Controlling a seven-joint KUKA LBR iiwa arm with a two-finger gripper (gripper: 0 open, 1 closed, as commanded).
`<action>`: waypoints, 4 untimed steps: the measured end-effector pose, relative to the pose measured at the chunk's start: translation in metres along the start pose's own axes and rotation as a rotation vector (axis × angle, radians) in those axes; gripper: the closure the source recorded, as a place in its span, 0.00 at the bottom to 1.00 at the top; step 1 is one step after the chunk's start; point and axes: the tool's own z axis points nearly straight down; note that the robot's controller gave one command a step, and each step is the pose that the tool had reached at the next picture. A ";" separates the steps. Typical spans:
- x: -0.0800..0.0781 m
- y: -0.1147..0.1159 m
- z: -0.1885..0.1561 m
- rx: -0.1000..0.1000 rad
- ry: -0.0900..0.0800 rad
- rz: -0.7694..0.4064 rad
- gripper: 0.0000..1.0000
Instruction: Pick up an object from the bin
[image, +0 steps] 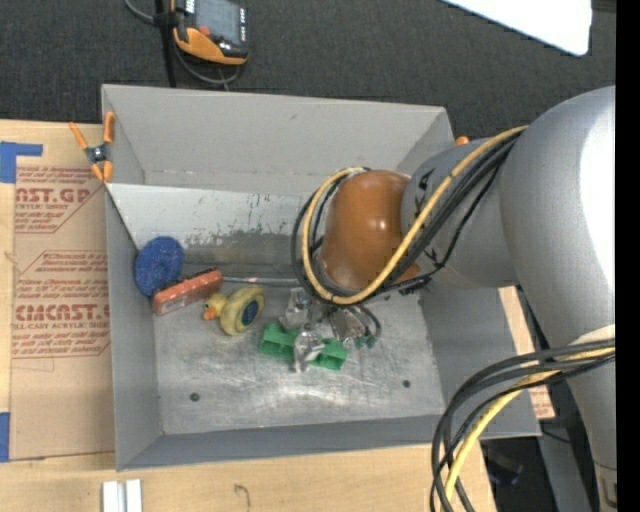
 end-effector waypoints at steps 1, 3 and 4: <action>0.000 0.000 0.000 0.000 0.000 0.000 1.00; 0.001 0.000 -0.112 0.000 0.006 -0.037 1.00; 0.002 0.000 -0.109 0.000 0.008 -0.047 1.00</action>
Offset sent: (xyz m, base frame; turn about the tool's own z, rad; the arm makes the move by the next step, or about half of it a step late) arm 0.0053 -0.0057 0.0966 0.0100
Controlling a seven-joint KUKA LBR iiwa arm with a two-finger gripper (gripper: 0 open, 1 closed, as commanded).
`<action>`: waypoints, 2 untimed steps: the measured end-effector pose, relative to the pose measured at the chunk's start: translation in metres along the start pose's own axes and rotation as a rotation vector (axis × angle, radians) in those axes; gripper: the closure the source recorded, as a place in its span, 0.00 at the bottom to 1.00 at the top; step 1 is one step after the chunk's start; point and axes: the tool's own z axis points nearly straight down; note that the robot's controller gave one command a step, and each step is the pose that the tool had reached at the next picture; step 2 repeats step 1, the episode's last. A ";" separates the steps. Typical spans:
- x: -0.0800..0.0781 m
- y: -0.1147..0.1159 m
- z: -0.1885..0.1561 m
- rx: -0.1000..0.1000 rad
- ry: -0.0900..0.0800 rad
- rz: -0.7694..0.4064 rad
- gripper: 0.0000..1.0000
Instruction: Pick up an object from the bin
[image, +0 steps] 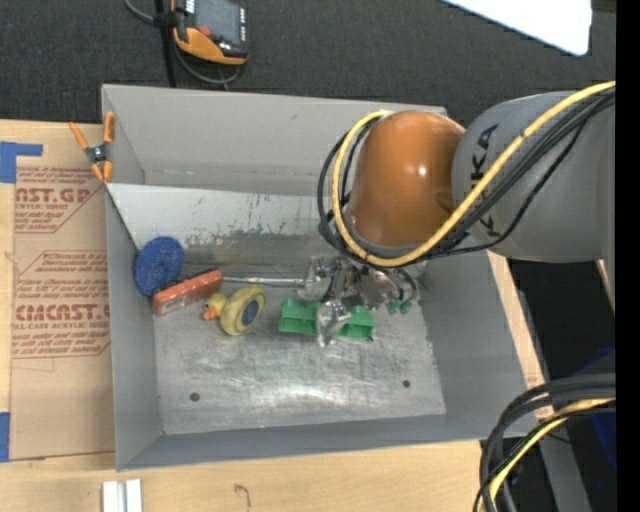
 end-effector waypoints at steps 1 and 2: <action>-0.014 0.017 -0.037 -0.001 0.008 -0.074 1.00; -0.014 0.017 -0.037 -0.001 0.008 -0.074 1.00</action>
Offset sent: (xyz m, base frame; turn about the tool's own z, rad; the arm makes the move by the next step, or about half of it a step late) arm -0.0173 -0.0120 -0.1130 -0.4371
